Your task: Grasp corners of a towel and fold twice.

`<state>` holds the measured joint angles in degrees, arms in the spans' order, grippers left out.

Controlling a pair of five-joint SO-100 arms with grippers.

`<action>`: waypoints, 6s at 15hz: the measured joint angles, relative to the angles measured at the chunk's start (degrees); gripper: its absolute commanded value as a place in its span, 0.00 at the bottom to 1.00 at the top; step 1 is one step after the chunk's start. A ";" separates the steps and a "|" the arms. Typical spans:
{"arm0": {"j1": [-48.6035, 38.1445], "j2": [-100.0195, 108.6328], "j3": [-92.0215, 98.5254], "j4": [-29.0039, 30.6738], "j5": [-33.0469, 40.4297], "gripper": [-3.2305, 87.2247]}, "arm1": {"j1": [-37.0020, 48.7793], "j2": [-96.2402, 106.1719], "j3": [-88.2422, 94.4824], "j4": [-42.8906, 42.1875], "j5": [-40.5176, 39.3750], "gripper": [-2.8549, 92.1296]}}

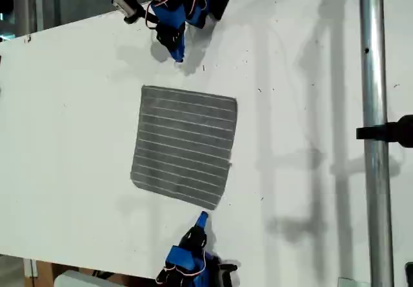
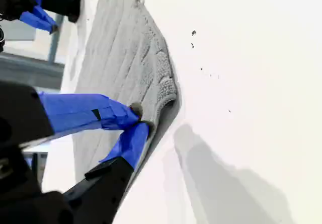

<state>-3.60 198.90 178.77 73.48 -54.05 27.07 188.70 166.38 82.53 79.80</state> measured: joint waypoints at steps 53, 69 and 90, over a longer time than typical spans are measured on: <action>2.11 -62.05 -62.05 14.33 -13.45 0.19 | -31.73 -135.35 -95.89 -2.46 -35.77 0.03; -1.23 -100.55 -56.69 -6.42 -12.13 0.35 | -33.49 -133.51 -96.06 -2.29 -34.98 0.03; 22.76 -98.88 -81.91 2.20 -22.68 0.01 | -50.89 -112.76 -93.34 -1.23 -28.30 0.03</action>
<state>19.16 100.02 96.86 75.67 -76.73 -23.82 75.94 73.04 81.30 51.50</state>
